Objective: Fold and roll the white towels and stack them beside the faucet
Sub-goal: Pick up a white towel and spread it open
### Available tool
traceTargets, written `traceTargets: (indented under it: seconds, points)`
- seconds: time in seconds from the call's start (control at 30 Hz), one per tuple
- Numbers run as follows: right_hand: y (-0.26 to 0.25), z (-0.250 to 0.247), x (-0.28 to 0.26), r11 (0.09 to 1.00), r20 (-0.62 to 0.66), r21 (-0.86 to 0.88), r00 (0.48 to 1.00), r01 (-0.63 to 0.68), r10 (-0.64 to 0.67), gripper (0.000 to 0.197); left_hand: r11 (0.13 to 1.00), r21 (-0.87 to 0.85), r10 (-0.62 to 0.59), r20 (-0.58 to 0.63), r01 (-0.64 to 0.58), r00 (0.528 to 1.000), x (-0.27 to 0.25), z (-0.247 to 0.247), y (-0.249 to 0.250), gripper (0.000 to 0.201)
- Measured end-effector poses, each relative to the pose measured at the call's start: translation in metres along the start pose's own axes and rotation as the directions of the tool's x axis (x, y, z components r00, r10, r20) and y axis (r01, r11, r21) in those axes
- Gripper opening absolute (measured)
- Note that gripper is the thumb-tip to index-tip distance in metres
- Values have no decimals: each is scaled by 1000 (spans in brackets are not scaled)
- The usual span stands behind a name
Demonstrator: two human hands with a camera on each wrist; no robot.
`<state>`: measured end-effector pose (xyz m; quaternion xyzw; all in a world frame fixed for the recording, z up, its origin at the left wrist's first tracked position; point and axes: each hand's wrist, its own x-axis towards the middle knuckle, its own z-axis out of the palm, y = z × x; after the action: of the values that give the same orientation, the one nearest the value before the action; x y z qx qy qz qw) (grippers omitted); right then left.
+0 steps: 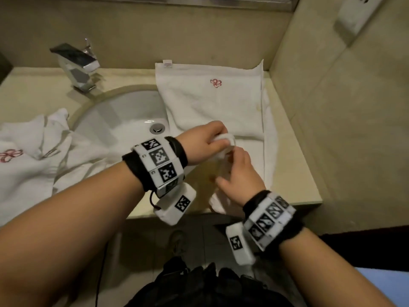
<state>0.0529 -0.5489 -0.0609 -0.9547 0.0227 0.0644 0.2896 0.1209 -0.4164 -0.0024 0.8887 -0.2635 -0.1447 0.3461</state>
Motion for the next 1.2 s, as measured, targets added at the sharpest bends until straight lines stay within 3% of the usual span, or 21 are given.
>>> traceTargets:
  seconds: [0.13,0.2,0.27,0.33,0.43,0.57,0.63,0.73,0.8,0.83,0.9,0.93,1.0,1.03,1.1,1.13,1.2]
  points:
    - [4,2,14,990,-111,76,986,-119,127,59,986,-157,-51,78,63,996,-6,-9,5,27]
    - [4,1,21,989,-118,86,985,-119,129,52,954,-276,-80,141,117,987,-10,-10,4,31]
    - [5,-4,27,995,-116,53,989,-87,93,38,953,-279,-71,159,114,985,-12,-9,5,33]
    - [12,-13,31,997,-136,58,990,-41,49,23,987,-148,-50,138,70,989,-13,-11,4,34]
    - [32,-31,27,998,-204,58,979,-14,26,18,992,107,-71,44,66,996,-14,-19,-2,38]
    - [50,-49,25,1000,-218,23,976,0,5,18,991,94,-93,-62,99,994,-20,-22,-6,42]
    - [47,-58,27,984,-274,175,961,15,34,20,980,164,-99,-112,116,989,-20,-23,-8,36]
    - [41,-86,20,858,-292,496,956,131,24,29,902,386,-153,-129,192,980,-20,-28,-21,21]
    - [42,-101,7,882,-224,434,970,184,-92,16,868,442,-178,-146,225,973,-26,-33,-31,18]
    - [42,-103,0,918,-117,349,981,188,-156,4,868,435,-184,-164,238,969,-29,-36,-37,17]
    - [49,-99,-14,980,183,92,964,176,-191,33,891,382,-173,-211,244,962,-38,-40,-45,13]
    - [56,-93,-16,976,330,-118,934,183,-135,47,902,356,-169,-226,243,959,-42,-40,-48,12]
    - [72,-86,-17,848,481,-473,876,239,21,42,927,295,-170,-216,230,961,-52,-38,-53,10]
    - [80,-88,-17,805,462,-549,884,223,69,32,946,240,-172,-200,218,965,-56,-37,-54,8]
    - [93,-101,-15,847,271,-530,956,52,110,24,977,99,-170,-178,190,969,-64,-38,-55,6]
    - [100,-111,-14,909,98,-407,986,-87,138,24,982,36,-175,-176,184,969,-68,-41,-55,9]
    - [111,-127,-17,978,-210,-83,962,-193,173,22,977,-94,-202,-146,189,968,-75,-46,-54,15]
